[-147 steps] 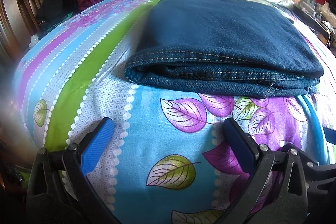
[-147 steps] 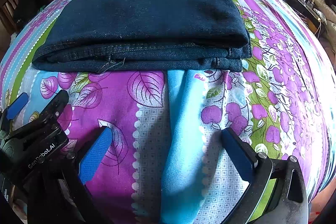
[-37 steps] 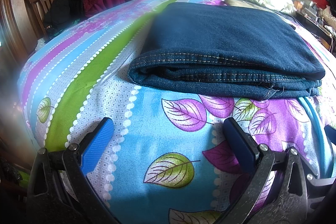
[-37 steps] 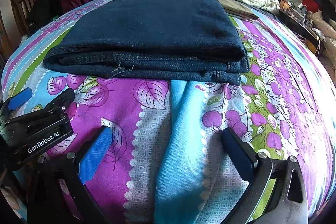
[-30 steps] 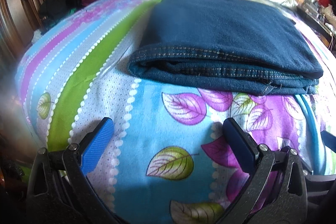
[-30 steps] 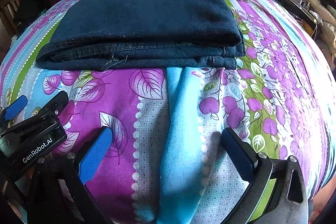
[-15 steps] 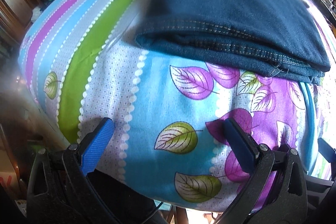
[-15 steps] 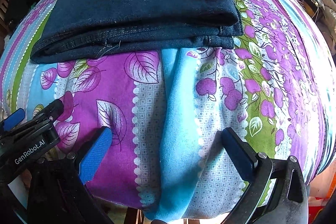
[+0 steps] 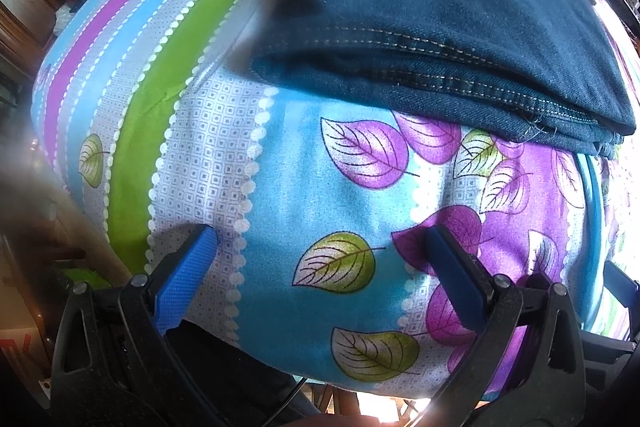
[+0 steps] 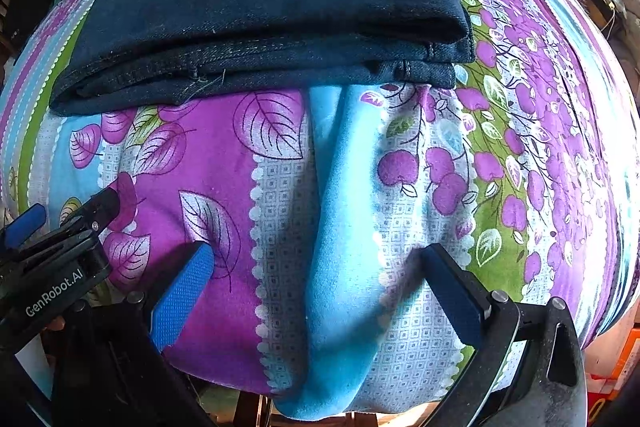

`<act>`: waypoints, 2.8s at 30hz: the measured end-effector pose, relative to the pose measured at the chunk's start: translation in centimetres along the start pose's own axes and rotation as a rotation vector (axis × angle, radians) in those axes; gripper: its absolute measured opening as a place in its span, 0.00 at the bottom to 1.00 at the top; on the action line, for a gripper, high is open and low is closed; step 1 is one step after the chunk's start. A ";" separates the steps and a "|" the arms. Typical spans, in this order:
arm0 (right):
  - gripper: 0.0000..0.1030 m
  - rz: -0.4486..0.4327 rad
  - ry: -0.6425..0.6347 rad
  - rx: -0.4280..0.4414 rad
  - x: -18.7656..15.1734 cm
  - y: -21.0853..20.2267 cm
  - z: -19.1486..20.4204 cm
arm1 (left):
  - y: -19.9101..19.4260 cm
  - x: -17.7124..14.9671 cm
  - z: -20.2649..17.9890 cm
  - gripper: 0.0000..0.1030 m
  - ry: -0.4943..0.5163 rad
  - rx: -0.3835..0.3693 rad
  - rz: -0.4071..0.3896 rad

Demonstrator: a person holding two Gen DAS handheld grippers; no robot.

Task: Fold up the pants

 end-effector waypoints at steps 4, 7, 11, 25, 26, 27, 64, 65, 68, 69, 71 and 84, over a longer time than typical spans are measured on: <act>1.00 -0.004 -0.009 0.008 0.0 0.2 0.3 | 0.1 -0.5 -0.2 1.00 0.008 -0.011 0.003; 1.00 -0.024 -0.006 0.007 0.3 0.3 0.1 | 0.3 -0.2 0.0 1.00 0.001 -0.023 0.011; 1.00 -0.046 -0.008 0.011 0.4 0.3 -0.3 | 0.4 0.0 0.3 1.00 -0.008 -0.022 0.001; 1.00 -0.005 -0.077 0.035 1.8 0.8 -0.6 | 0.3 -0.2 0.3 1.00 0.004 -0.027 -0.001; 1.00 -0.007 -0.081 0.034 1.8 0.9 -0.5 | 0.3 -0.2 0.2 1.00 0.007 -0.027 -0.002; 1.00 -0.009 -0.087 0.032 1.9 1.0 -0.4 | 0.3 -0.2 0.2 1.00 0.010 -0.026 -0.005; 1.00 -0.097 -0.108 0.029 0.8 0.2 0.3 | 0.4 0.0 -0.1 1.00 0.022 -0.024 -0.007; 1.00 -0.102 -0.108 0.031 0.8 0.1 0.3 | 0.4 0.1 -0.1 1.00 0.022 -0.027 -0.003; 1.00 -0.129 -0.121 0.031 1.2 0.0 0.0 | 0.5 0.4 0.0 1.00 0.038 -0.035 -0.004; 1.00 -0.142 -0.124 0.030 1.1 -0.1 0.0 | 0.5 0.5 0.0 1.00 0.048 -0.033 -0.008; 1.00 -0.165 -0.123 0.031 1.1 -0.3 -0.2 | 0.5 0.6 -0.1 1.00 0.053 -0.032 -0.003; 1.00 -0.093 -0.142 0.038 0.4 -0.4 0.1 | 0.8 1.2 -0.5 1.00 0.058 -0.035 0.010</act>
Point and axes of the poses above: each gripper's, at about its wrist camera, not at the fingertips, and y roughly the way its jaws point, z to its left, x to its top, the point moved 8 cm from there along y, roughly the way its jaws point, and after that the axes turned 14 degrees about -y, right-handed, at the moved point
